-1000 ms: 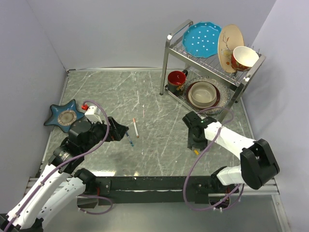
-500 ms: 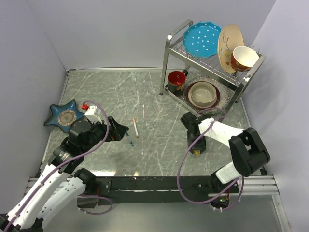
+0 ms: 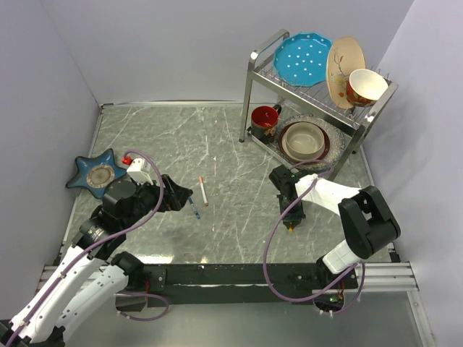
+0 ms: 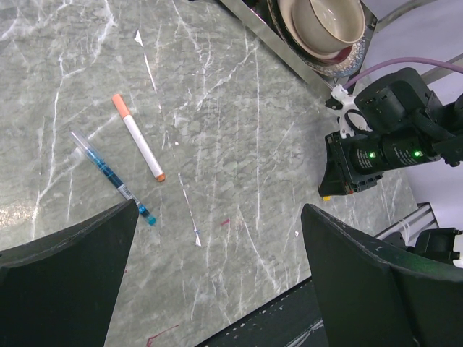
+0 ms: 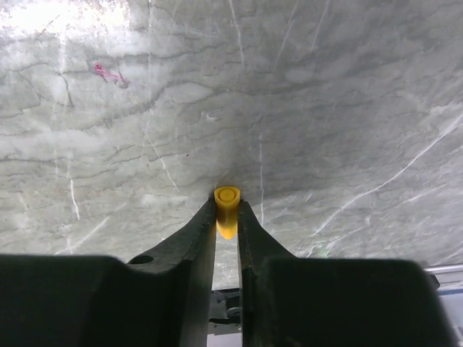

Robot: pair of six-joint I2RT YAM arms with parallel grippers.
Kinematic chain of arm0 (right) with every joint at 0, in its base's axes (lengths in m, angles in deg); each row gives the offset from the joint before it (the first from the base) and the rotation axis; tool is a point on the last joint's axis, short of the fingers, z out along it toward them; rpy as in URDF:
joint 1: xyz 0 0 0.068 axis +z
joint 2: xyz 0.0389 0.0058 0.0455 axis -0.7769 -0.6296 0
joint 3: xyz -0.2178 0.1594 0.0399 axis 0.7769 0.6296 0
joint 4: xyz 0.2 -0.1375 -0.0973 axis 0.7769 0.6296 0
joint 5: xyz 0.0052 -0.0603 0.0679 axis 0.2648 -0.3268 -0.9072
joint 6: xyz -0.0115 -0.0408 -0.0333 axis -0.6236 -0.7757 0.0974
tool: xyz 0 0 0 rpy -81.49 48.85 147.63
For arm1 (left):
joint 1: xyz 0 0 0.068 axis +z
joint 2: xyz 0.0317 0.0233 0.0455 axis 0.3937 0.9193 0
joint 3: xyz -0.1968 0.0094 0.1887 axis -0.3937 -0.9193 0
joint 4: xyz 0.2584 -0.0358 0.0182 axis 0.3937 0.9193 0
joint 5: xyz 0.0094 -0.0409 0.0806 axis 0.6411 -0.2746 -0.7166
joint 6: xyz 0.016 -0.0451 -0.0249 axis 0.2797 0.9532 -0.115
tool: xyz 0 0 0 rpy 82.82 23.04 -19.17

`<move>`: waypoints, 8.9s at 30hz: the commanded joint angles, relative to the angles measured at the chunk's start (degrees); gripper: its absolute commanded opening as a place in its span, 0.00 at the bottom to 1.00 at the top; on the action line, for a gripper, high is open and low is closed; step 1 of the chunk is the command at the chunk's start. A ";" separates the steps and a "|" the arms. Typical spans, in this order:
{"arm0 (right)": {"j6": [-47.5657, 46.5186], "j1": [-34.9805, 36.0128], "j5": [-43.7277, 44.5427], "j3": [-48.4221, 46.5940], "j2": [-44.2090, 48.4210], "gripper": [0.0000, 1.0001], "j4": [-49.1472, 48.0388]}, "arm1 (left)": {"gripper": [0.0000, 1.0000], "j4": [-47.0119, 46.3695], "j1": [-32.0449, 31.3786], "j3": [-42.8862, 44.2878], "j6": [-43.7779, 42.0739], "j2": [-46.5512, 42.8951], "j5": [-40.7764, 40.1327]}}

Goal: Insert the pens into the pen caps

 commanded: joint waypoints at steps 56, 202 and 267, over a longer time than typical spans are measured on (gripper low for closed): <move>-3.80 11.98 -8.88 -7.44 -2.12 0.14 -25.78 | 0.96 9.65 30.15 -2.72 28.45 36.61 -34.72; -1.78 4.86 -7.65 -1.38 -2.02 0.22 -32.64 | 0.01 2.42 9.14 5.81 -59.73 36.46 14.32; -2.58 27.10 -23.12 -3.93 20.02 0.00 -57.75 | 0.39 -50.58 7.73 -11.24 17.80 11.82 38.22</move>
